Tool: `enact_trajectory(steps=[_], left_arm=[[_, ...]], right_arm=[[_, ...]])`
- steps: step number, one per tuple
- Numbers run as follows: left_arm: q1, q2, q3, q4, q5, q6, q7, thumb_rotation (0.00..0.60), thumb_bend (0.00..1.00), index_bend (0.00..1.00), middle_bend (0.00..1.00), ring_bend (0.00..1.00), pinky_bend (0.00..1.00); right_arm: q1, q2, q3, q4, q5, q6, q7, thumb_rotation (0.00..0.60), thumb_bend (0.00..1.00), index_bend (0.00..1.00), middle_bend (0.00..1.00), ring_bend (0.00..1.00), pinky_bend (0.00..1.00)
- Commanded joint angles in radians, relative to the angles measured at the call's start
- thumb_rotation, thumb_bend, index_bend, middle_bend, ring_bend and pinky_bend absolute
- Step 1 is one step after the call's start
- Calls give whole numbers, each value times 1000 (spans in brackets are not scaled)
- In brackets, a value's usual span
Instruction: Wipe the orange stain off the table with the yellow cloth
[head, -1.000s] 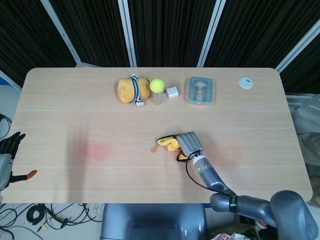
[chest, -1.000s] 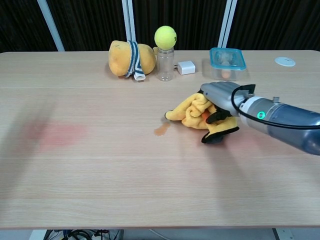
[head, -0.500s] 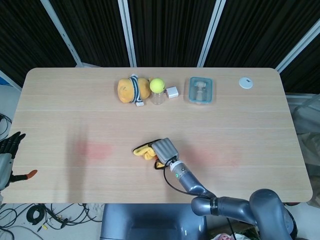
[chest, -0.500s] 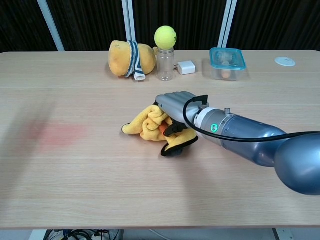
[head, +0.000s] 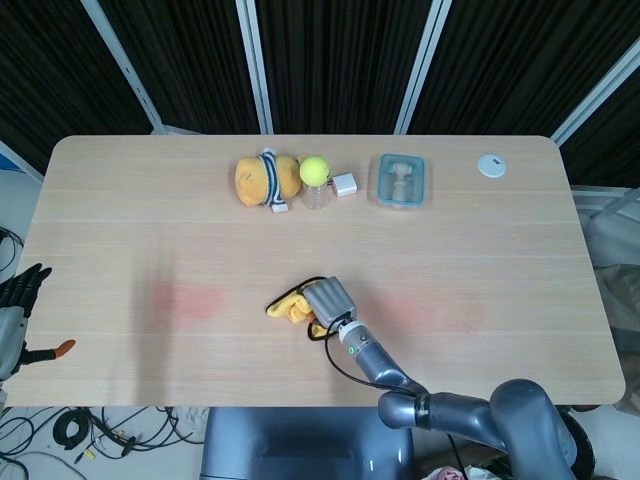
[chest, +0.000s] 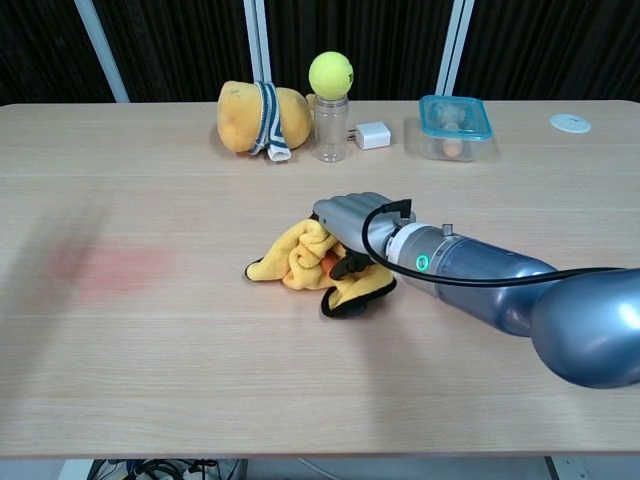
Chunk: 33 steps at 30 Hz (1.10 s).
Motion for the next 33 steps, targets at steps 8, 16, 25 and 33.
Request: enact_trajectory(steps=[8,16,25,33], left_arm=[[1,2,2,-4,3,1,-3,600,23,0,0,0,0],[2,1,3,-3,6,4,-2,600,23,0,0,0,0],[2,0,5,-5,11,6,1,600,23,0,0,0,0],[3,1,5,1,14,9,-3,600,23,0,0,0,0]], right_arm=[[-14,2,22,64,72,18,-54,600,794,641,545,570,662],[-29,24,30,82,111,45,-100,600,794,641,545,570,662],[-39,48,27,6,106,53,-111,600,795,641,544,569,662],[-19,-14,-2,-92,58,30,-98,600,795,640,544,569,661]])
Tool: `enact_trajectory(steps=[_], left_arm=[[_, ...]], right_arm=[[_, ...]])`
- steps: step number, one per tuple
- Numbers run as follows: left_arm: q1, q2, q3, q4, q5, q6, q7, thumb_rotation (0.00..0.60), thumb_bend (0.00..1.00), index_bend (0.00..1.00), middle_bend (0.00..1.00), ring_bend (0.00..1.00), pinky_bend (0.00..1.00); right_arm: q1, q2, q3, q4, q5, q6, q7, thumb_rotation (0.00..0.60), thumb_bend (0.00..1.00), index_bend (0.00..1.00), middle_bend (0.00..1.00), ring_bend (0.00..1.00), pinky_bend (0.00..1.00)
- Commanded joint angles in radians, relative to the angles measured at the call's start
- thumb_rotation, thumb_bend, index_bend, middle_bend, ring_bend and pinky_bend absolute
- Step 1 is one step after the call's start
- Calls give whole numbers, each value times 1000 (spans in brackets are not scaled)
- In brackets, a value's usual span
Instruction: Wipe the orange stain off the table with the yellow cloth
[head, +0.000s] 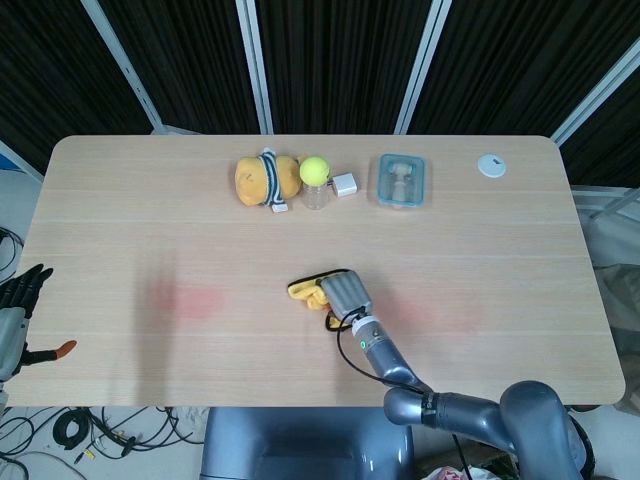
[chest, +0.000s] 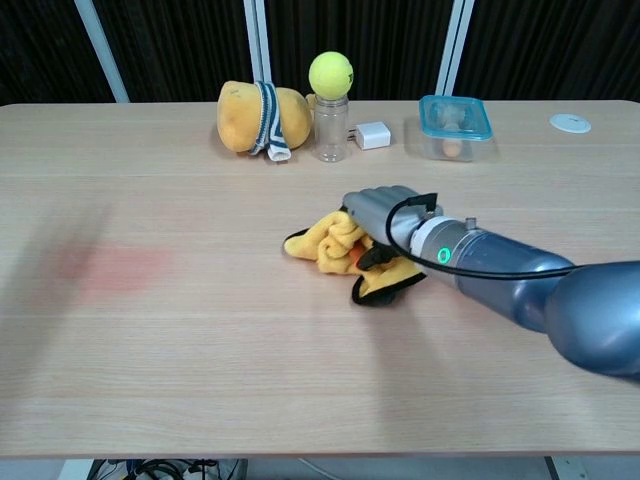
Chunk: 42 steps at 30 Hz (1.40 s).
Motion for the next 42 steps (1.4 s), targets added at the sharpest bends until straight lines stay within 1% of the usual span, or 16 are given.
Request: enact_trajectory(steps=[1,6,9,14,18,22,27,31,35,42], left_arm=[[0,1,1,2,2,0,-1,600,23,0,0,0,0],[0,1,2,2,4,-2,-5,600,23,0,0,0,0],[0,2,2,1,4,-2,-5,600,24,0,0,0,0],[1,0,1,1,0,3,6,600,23,0,0,0,0],[0,0,2,-1,1,1,7,600,24,0,0,0,0],[0,0,2,-3,0,0,9,600,24,0,0,0,0],[0,1,-1,-3,-5,1,7,600,24,0,0,0,0],[0,0,0,-2,-3,1,8,600,23,0,0,0,0],[1,0,-1,-4,-4,2,7,600,24,0,0,0,0],[4,0,-4,-4,-5,10,5,600,25,0,0,0,0]], right_arm=[[10,-31,-14,-39,-27,-2,6,600,794,640,544,569,661],[12,-36,-25,-92,-67,9,16,600,794,640,543,568,659],[13,-35,-29,-100,-79,14,14,600,794,640,542,568,658],[25,-29,-38,-62,-71,17,-36,600,795,640,542,568,656],[22,-18,-29,-28,-27,26,-68,600,795,640,542,568,656],[16,-6,-36,9,7,29,-101,600,794,640,540,566,656],[-2,14,-35,43,39,41,-115,600,794,640,539,565,656],[-14,42,-30,47,57,56,-128,600,795,640,539,565,656],[-28,79,-26,27,79,79,-152,600,794,640,538,565,656],[-71,181,-25,-76,104,153,-184,600,795,640,536,563,656]])
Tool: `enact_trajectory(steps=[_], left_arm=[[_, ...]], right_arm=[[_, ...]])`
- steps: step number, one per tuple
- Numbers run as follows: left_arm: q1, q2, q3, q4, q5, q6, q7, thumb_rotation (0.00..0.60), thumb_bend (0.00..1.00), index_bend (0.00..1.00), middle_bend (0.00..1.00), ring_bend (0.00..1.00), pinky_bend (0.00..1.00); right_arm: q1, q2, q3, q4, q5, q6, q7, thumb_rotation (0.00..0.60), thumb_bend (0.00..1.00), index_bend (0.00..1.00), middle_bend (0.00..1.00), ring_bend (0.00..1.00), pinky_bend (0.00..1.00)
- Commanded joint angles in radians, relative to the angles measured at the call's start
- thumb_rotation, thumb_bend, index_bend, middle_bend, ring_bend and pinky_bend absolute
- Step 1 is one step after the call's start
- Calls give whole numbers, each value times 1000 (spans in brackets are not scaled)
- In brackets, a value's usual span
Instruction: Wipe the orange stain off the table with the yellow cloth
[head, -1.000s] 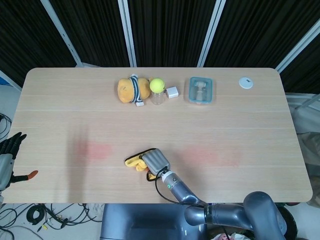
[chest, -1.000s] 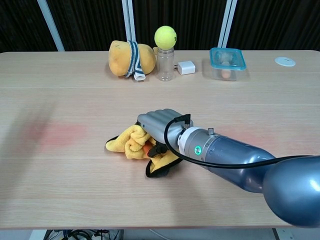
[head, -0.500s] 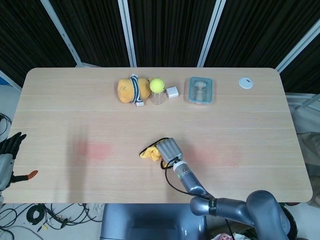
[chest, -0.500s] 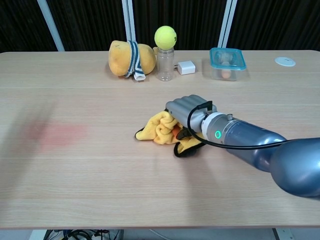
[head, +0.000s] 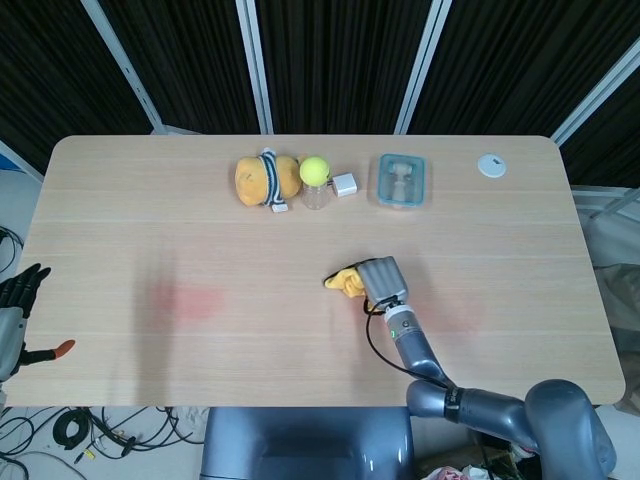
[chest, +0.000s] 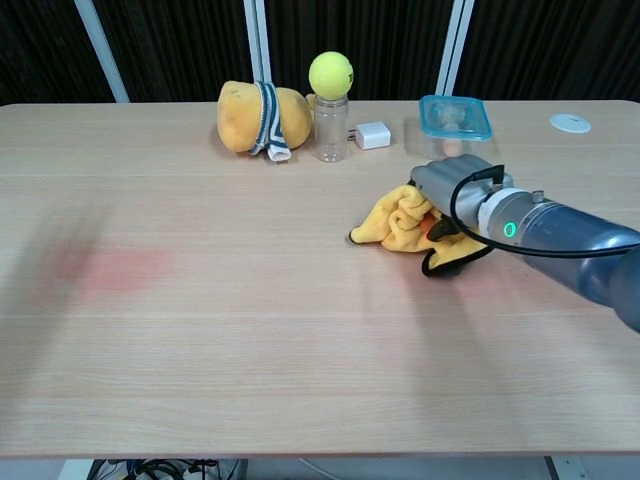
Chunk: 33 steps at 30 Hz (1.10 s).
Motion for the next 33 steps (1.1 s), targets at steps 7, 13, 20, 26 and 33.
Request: enact_trajectory(steps=[7,13,20,26,33], left_arm=[[4,-2,2,0,9,10,3,600,28,0,0,0,0],[7,-5,5,-1,19,19,10,600,28,0,0,0,0],[10,-8,7,-3,22,24,20,600,28,0,0,0,0],[13,-10,7,-3,20,29,29,600,28,0,0,0,0],[14,-14,6,-1,19,34,38,600,28,0,0,0,0]], right_arm=[[-102,222,-16,-224,-3,138,-13,600,794,640,529,557,653],[-158,333,-26,-331,-5,194,5,600,778,640,525,552,650],[-201,399,-48,-402,-16,217,30,600,637,612,478,510,601],[-219,417,-63,-432,0,221,26,600,338,190,139,157,273],[-232,441,-64,-473,1,244,23,600,160,0,0,0,191]])
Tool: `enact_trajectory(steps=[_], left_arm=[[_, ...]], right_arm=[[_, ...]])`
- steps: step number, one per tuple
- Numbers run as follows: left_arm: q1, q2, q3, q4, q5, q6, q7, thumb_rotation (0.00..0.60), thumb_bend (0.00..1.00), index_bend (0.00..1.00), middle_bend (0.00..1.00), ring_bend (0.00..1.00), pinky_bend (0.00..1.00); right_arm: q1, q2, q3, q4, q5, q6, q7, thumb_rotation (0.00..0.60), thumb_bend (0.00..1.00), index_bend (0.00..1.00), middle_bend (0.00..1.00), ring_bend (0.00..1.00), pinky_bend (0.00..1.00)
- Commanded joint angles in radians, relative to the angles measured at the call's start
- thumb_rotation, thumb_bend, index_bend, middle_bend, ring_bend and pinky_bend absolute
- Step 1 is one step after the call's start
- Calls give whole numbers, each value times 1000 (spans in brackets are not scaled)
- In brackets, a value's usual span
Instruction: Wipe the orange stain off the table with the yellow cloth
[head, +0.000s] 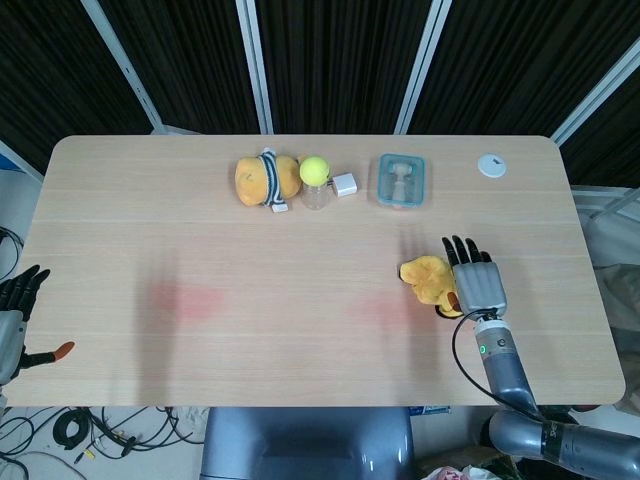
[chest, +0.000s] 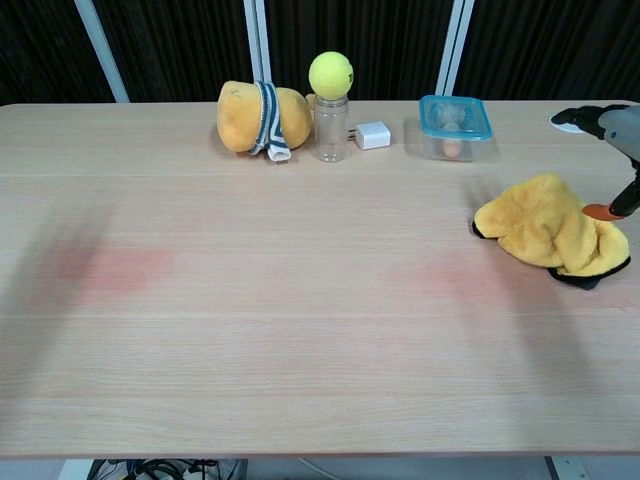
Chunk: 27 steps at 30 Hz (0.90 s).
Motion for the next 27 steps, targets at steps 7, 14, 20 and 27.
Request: enact_trajectory(steps=[7,14,20,27], left_arm=[[-1,-11,-5,12,-6,5,23,600,28,0,0,0,0],[0,-16,2,27,7,12,48,600,22,0,0,0,0],[1,-20,7,30,12,15,81,600,0,0,0,0,0],[6,-23,13,30,8,20,116,600,0,0,0,0,0]], right_arm=[[-79,126,-36,-115,-134,76,86,600,157,0,0,0,191],[-228,280,-128,-163,-349,191,267,600,107,0,0,0,153],[-379,353,-198,-110,-514,330,455,600,48,0,0,0,129],[-470,346,-201,-14,-571,403,568,600,32,0,0,0,128]])
